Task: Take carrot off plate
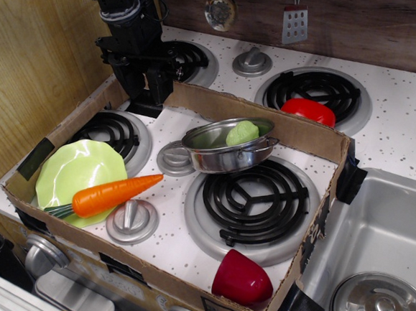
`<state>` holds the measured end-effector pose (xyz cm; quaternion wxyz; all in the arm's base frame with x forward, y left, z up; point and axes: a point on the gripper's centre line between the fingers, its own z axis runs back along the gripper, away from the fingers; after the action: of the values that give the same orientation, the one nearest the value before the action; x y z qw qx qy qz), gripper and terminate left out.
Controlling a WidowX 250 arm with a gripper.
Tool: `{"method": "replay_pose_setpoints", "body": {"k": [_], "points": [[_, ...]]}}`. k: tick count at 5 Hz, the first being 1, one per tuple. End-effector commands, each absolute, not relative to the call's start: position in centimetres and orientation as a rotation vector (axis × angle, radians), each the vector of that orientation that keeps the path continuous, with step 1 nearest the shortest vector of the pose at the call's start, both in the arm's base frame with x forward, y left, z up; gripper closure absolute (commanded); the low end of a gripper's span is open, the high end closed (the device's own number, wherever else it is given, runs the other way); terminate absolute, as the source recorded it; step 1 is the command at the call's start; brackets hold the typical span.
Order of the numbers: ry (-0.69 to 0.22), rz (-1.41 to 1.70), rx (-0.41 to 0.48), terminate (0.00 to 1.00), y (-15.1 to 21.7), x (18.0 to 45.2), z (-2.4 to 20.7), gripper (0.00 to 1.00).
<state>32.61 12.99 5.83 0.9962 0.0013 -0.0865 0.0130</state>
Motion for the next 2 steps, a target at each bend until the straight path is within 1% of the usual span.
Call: {"method": "replay_pose_setpoints", "body": {"k": [1,2], "points": [[-0.173,0.026,0.003,0.00,13.0,32.6,5.8,0.00],[-0.237,-0.051,0.097,0.00,13.3,32.2,7.4,0.00]]}}
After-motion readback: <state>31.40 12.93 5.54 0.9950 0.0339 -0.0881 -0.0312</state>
